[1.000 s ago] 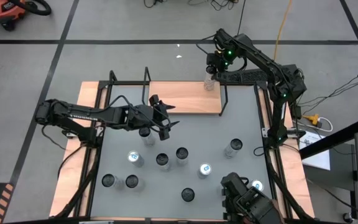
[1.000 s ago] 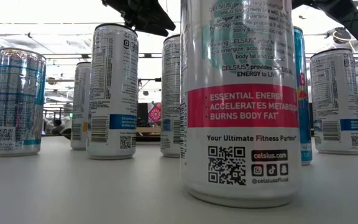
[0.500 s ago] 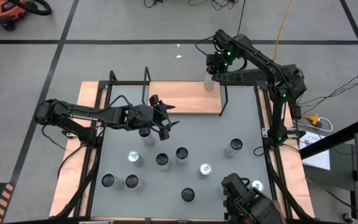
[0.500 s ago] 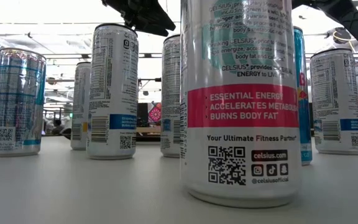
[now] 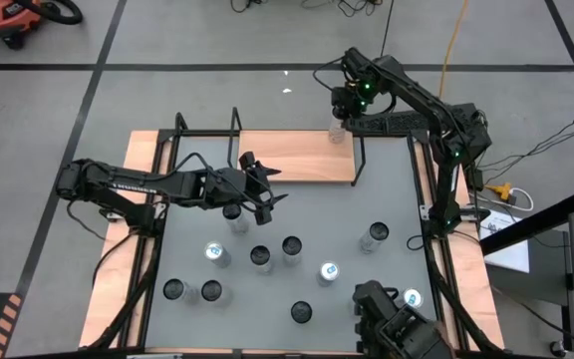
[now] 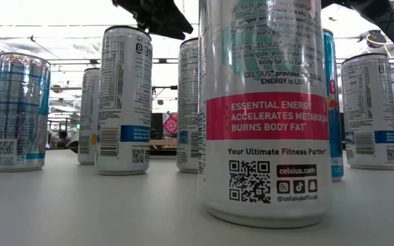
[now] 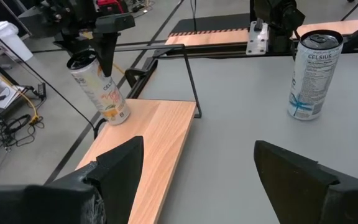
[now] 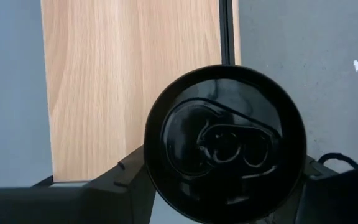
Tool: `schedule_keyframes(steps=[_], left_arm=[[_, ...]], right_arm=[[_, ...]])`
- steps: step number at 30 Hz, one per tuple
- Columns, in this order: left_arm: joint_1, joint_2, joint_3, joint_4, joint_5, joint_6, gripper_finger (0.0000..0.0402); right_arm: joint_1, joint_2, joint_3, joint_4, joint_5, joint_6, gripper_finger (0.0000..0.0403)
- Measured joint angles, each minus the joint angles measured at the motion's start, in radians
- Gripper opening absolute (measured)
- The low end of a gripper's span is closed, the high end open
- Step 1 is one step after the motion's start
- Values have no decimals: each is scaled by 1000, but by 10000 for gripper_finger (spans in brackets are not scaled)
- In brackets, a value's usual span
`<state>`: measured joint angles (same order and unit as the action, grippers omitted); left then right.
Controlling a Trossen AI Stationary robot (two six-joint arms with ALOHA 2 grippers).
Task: Place canned beverage on shelf
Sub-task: Put the top right white yellow soda can on the shelf
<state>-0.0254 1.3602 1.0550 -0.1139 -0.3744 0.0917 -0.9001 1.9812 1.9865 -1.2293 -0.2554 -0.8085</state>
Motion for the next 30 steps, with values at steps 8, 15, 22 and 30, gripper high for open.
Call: schedule_keyframes(steps=[8,15,22,30], left_arm=[[0,0,0,0,0,0,299],[0,0,0,0,0,0,299],[0,0,0,0,0,0,299],[0,0,0,0,0,0,299]], right_arm=[[48,0,0,61,-8,0,198],[85,-2,0,93,-8,-15,198],[97,-2,0,135,-8,2,198],[103,-2,1,139,-12,11,198]])
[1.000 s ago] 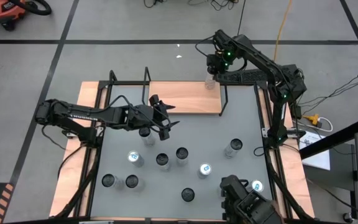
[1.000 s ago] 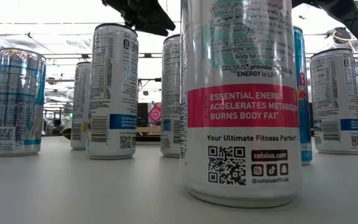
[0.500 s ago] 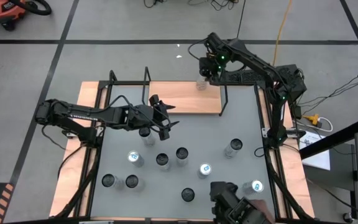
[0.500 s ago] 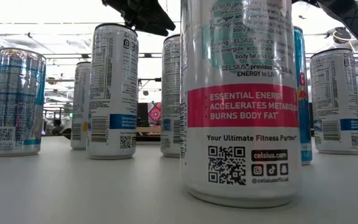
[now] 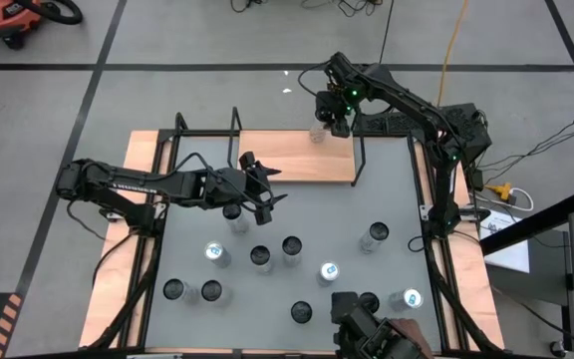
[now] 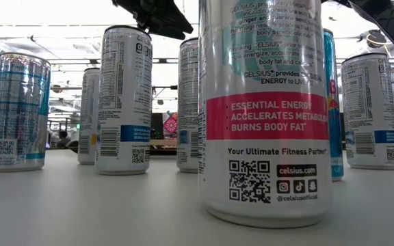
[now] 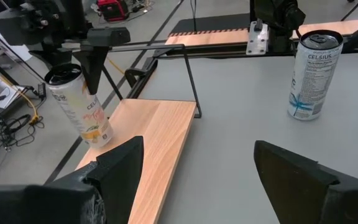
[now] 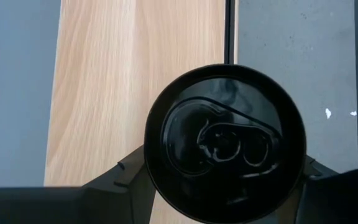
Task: Place canned beverage on shelf
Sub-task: Put the top right white yellow soda can on the shelf
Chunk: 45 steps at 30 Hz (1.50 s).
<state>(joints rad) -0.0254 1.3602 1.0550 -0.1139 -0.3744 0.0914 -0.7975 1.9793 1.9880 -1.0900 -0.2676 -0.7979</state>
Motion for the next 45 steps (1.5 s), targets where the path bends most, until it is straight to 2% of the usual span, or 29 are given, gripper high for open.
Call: schedule_keyframes(steps=[7,19,32,39,45], left_arm=[[0,0,0,0,0,0,299],[0,0,0,6,6,1,299],[0,0,0,26,6,1,299],[0,0,0,26,6,0,299],[0,0,0,17,6,0,299]], right_arm=[[-2,1,0,2,-58,0,198],[1,2,0,11,-47,2,198],[-3,3,2,-86,15,-29,198],[-29,3,2,-138,84,-60,198],[-46,3,3,-164,80,-62,198]])
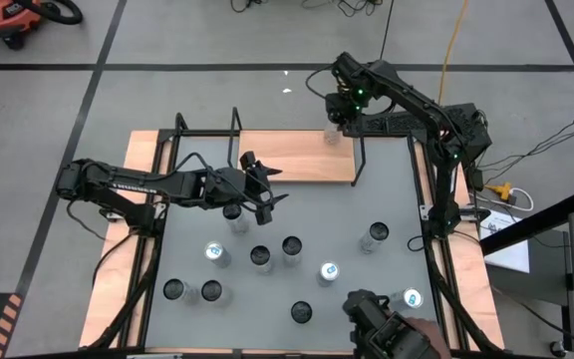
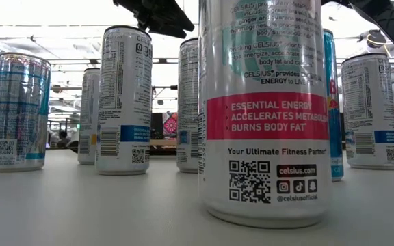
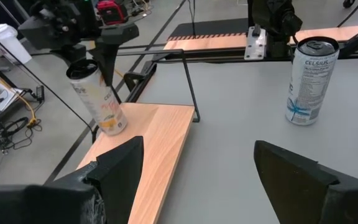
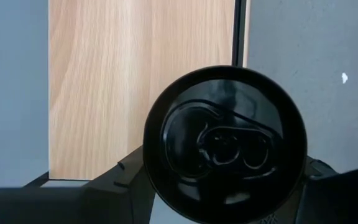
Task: Place canned beverage on shelf
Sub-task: Put the top right white yellow soda can on the shelf
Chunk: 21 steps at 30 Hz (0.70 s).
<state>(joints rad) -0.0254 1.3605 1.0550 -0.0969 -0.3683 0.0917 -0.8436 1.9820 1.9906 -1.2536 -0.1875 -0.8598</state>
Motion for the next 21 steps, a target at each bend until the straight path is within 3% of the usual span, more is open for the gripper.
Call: schedule_keyframes(steps=[21], left_arm=[[0,0,0,-3,2,0,299]], right_arm=[[-2,-1,0,-23,3,3,228]])
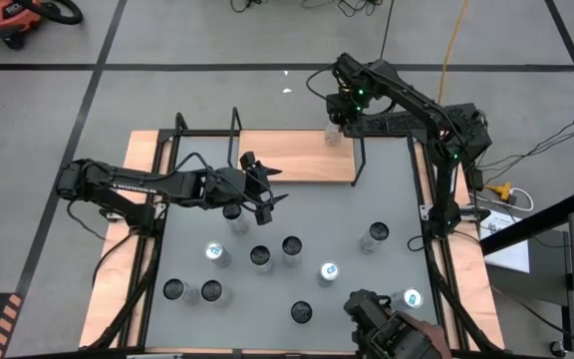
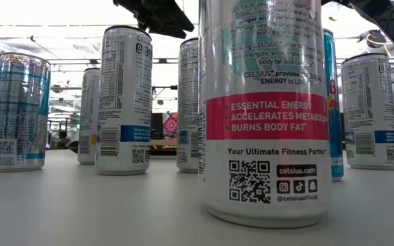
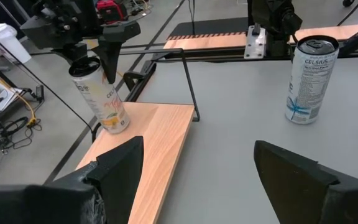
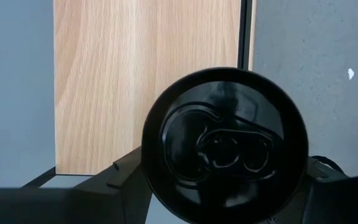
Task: Place canned beverage on shelf
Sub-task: Put the top right white yellow soda can on the shelf
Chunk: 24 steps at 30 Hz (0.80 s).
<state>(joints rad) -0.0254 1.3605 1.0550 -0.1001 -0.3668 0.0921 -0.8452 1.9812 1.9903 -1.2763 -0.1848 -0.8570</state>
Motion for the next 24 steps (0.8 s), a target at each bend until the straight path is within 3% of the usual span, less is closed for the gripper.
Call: schedule_keyframes(steps=[24], left_arm=[[0,0,0,2,25,0,299]], right_arm=[[2,-16,-1,10,2,60,229]])
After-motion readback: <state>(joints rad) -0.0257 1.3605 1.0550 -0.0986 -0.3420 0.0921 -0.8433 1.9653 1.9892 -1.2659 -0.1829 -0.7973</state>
